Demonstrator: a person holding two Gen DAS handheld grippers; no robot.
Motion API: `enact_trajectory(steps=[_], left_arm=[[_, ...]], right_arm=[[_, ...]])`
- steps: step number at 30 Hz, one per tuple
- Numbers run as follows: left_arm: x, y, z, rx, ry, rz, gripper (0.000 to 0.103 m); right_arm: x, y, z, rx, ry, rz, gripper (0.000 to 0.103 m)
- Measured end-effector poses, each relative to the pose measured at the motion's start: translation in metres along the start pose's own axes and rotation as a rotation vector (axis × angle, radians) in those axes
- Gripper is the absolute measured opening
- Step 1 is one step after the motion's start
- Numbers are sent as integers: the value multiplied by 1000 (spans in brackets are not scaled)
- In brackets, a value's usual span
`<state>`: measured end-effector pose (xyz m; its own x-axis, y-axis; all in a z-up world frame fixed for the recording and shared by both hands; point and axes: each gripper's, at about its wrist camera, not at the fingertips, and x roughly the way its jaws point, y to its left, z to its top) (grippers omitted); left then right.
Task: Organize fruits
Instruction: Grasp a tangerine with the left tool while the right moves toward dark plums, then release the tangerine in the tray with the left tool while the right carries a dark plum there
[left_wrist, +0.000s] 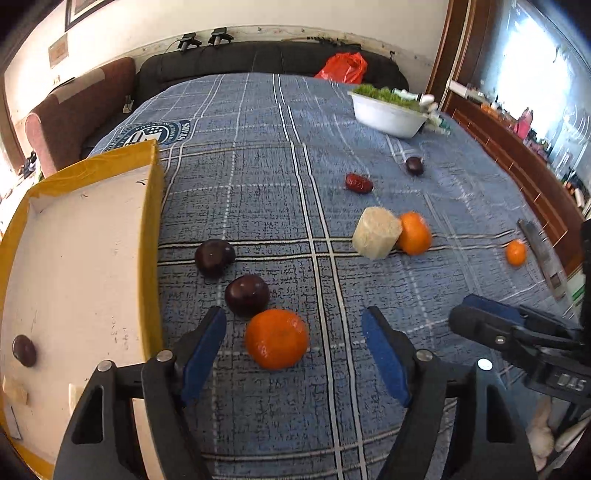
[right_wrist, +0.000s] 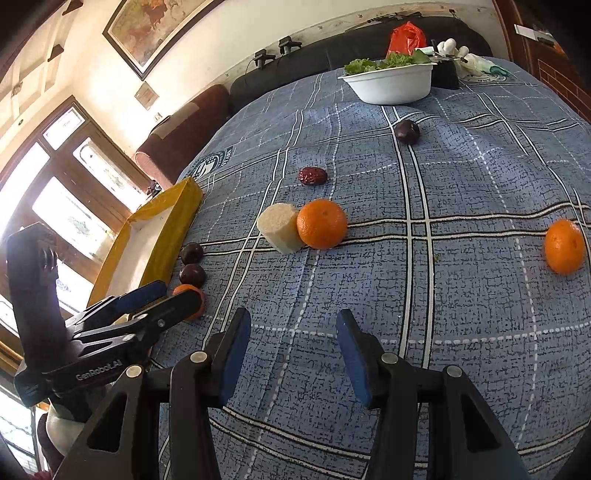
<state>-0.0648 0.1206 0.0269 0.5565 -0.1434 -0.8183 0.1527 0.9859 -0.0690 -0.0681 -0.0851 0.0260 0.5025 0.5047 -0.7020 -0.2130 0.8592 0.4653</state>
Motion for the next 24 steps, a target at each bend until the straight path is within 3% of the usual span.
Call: enact_trajectory(steps=[4, 6, 9, 14, 24], left_arm=[[12, -4, -2, 32, 16, 86, 59], [5, 4, -2, 2, -5, 80, 34], [-11, 21, -3, -69, -26, 9, 33], [-46, 38, -12, -98, -90, -26, 33], [-95, 91, -23, -189, -188, 8, 33]], right_arm=[[0, -1, 0, 2, 0, 3, 53], [0, 1, 0, -3, 0, 7, 53], [2, 8, 4, -15, 2, 20, 53], [15, 35, 16, -68, 12, 51, 53], [93, 113, 31, -229, 116, 62, 53]])
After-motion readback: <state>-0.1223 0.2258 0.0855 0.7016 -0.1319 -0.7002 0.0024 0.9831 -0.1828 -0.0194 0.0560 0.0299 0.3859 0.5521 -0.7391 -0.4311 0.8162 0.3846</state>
